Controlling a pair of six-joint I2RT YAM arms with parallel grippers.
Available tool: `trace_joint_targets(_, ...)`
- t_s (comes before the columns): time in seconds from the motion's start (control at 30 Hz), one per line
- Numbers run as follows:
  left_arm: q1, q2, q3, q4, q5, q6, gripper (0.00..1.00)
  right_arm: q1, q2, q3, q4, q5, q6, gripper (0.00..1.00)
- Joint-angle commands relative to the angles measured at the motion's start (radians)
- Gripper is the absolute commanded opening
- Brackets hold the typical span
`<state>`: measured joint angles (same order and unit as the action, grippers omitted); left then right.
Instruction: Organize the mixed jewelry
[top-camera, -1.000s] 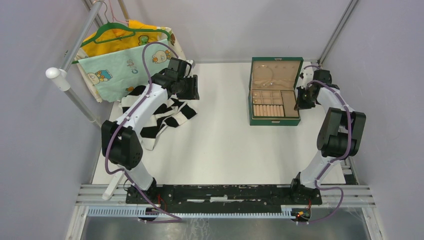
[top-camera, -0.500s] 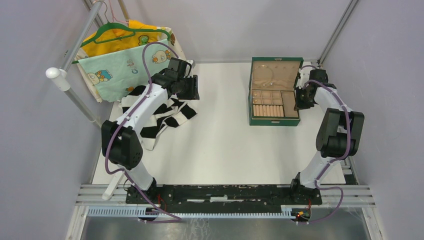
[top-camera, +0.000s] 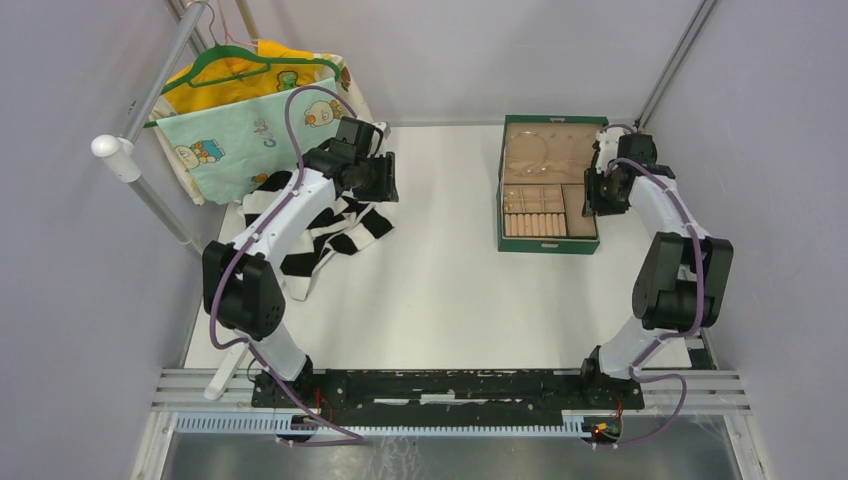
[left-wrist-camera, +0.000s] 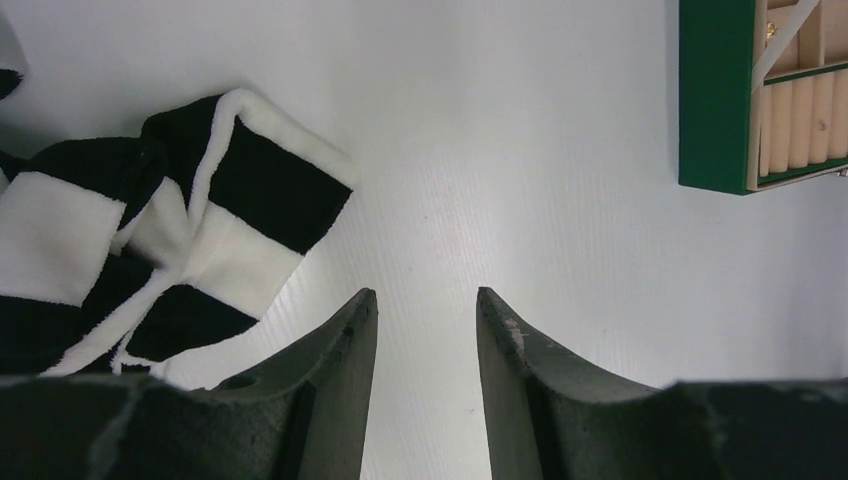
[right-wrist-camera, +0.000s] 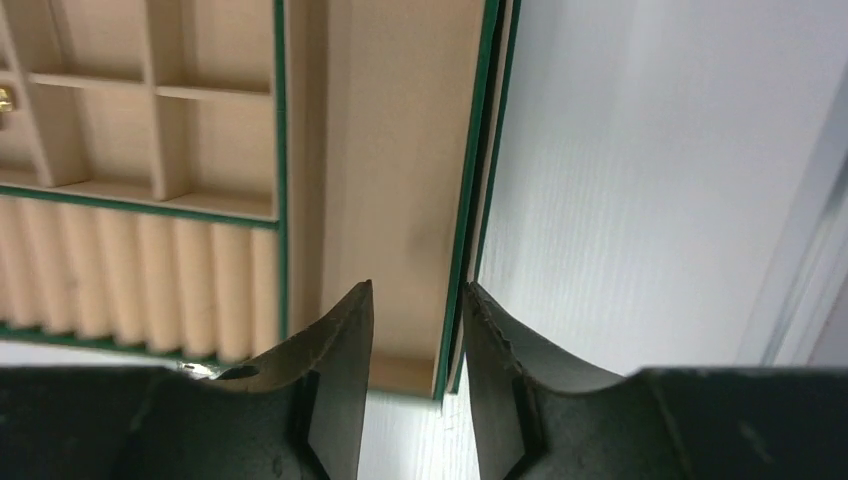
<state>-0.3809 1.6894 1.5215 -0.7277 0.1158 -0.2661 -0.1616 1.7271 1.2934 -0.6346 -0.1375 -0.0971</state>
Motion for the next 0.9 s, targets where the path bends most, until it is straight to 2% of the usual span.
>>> trace_joint_targets(0.0, 0.007, -0.06, -0.009, 0.026, 0.019, -0.037, 0.48, 0.004, -0.113, 0.032, 0.009, -0.01, 0.013, 0.44)
trace_joint_targets(0.23, 0.008, -0.058, -0.019, 0.038, 0.038, -0.045, 0.48, 0.02, -0.131, 0.021, 0.018, -0.029, 0.028, 0.5)
trace_joint_targets(0.37, 0.008, -0.059, -0.018, 0.037, 0.039, -0.043, 0.48, 0.026, -0.137, -0.016, 0.046, -0.023, 0.05, 0.49)
trace_joint_targets(0.57, 0.008, -0.056, -0.013, 0.042, 0.037, -0.052, 0.49, 0.03, -0.169, 0.02, 0.124, 0.0, 0.133, 0.51)
trace_joint_targets(0.73, 0.007, -0.052, 0.005, 0.041, 0.042, -0.06, 0.49, 0.03, -0.166, 0.15, 0.222, 0.112, 0.245, 0.58)
trace_joint_targets(0.87, 0.006, -0.054, 0.018, 0.041, 0.047, -0.066, 0.49, 0.028, -0.041, 0.356, 0.225, 0.116, 0.311, 0.63)
